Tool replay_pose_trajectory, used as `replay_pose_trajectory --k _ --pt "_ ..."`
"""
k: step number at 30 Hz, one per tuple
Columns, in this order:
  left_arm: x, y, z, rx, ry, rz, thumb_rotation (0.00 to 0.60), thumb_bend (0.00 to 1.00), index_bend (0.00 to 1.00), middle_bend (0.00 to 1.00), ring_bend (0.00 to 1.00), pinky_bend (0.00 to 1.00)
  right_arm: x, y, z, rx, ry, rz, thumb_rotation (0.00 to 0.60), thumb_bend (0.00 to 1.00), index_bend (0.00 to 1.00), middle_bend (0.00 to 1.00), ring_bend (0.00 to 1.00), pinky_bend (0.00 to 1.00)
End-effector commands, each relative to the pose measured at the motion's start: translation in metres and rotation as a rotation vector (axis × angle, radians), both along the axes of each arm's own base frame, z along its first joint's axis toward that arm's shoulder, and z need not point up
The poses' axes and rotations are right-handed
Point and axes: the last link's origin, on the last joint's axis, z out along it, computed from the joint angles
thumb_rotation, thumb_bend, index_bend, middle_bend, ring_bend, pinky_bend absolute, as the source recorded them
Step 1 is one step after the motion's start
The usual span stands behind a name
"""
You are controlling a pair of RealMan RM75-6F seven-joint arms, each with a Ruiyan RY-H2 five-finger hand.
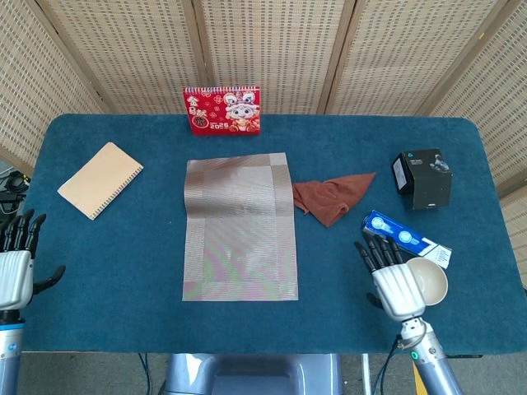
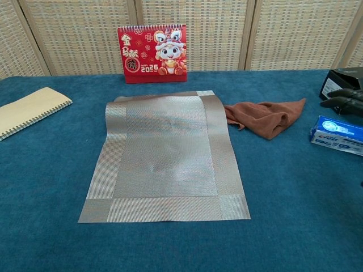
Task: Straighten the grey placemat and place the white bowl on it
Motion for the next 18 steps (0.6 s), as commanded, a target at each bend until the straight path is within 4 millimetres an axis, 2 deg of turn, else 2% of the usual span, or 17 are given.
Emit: replay_pose_trajectory --k 1,7,14,18 --pt "-0.001 0.001 0.003 0.006 -0.01 0.006 0.6 0.19 0.07 0.0 0.0 0.0 0.016 -0.005 -0.025 0.051 -0.011 0.037 0.6 0.0 0.04 0.0 0.0 0.0" --pt "-0.003 0.002 0.007 0.02 -0.022 0.016 0.6 0.19 0.07 0.0 0.0 0.0 0.027 -0.012 -0.063 0.131 -0.06 0.04 0.6 0.0 0.04 0.0 0.0 0.0" --pt "-0.006 0.004 0.01 0.029 -0.043 0.03 0.6 0.19 0.07 0.0 0.0 0.0 0.026 -0.018 -0.086 0.152 -0.071 0.034 0.6 0.0 0.06 0.0 0.0 0.0" --pt "-0.008 0.006 0.011 0.029 -0.047 0.039 0.6 0.19 0.07 0.0 0.0 0.0 0.025 -0.02 -0.092 0.152 -0.084 0.025 0.6 0.0 0.07 0.0 0.0 0.0"
